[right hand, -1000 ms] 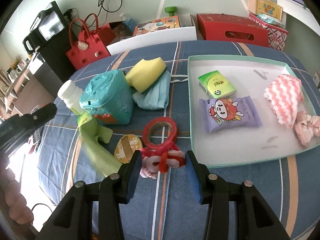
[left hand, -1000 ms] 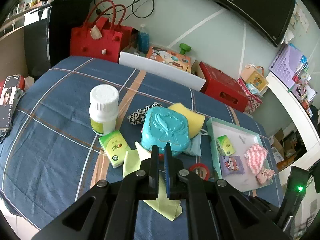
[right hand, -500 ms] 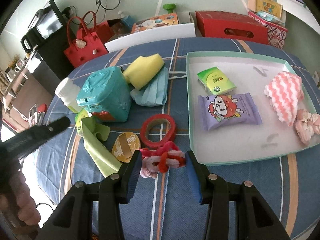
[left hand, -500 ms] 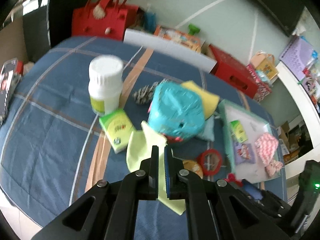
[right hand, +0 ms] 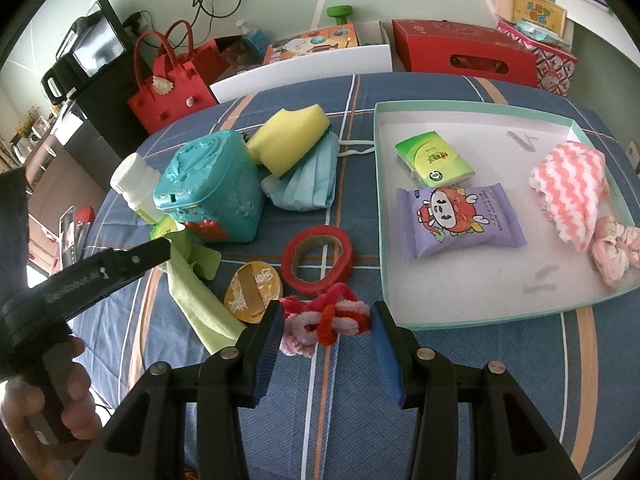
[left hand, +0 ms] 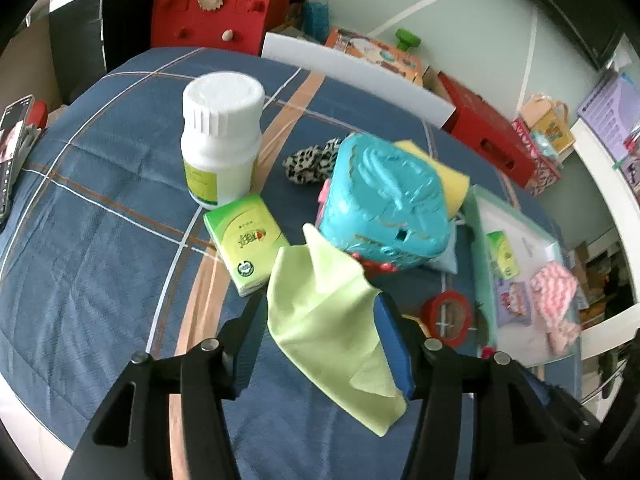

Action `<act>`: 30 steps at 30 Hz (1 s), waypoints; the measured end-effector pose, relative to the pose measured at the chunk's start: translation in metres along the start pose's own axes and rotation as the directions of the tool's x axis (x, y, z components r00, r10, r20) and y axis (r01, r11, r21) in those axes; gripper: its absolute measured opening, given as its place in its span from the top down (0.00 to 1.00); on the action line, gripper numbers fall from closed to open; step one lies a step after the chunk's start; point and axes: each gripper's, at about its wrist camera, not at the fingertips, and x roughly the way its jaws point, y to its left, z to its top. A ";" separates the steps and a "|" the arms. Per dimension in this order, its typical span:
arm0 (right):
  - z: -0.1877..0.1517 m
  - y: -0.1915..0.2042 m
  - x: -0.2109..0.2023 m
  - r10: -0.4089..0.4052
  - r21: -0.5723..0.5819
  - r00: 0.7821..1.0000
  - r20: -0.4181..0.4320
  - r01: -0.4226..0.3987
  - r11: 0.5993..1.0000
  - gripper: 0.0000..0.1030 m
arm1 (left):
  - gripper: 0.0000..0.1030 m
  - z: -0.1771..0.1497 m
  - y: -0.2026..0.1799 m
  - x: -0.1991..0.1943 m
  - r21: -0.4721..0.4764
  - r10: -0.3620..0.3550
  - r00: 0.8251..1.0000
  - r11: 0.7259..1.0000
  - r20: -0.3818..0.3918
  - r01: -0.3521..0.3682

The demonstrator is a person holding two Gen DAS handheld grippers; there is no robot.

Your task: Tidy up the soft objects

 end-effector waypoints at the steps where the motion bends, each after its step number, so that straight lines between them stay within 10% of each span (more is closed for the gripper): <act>1: 0.000 0.000 0.000 0.000 -0.002 1.000 0.000 0.000 1.000 0.54 | 0.45 0.000 0.000 0.004 0.003 0.011 1.000 1.000 -0.017 -0.011; 12: 0.000 0.002 0.000 0.001 -0.007 1.000 -0.001 -0.001 1.000 0.54 | 0.46 -0.007 0.004 0.049 0.002 0.068 0.981 0.998 -0.182 -0.068; 25: 0.000 0.002 -0.001 0.000 -0.011 1.000 0.001 0.000 1.000 0.54 | 0.46 -0.015 -0.029 0.060 0.131 0.122 0.977 0.986 -0.175 -0.100; 30: 0.000 0.002 -0.001 -0.002 -0.012 1.000 -0.001 0.002 1.000 0.54 | 0.62 -0.017 -0.043 0.059 0.160 0.093 0.981 0.985 -0.170 -0.065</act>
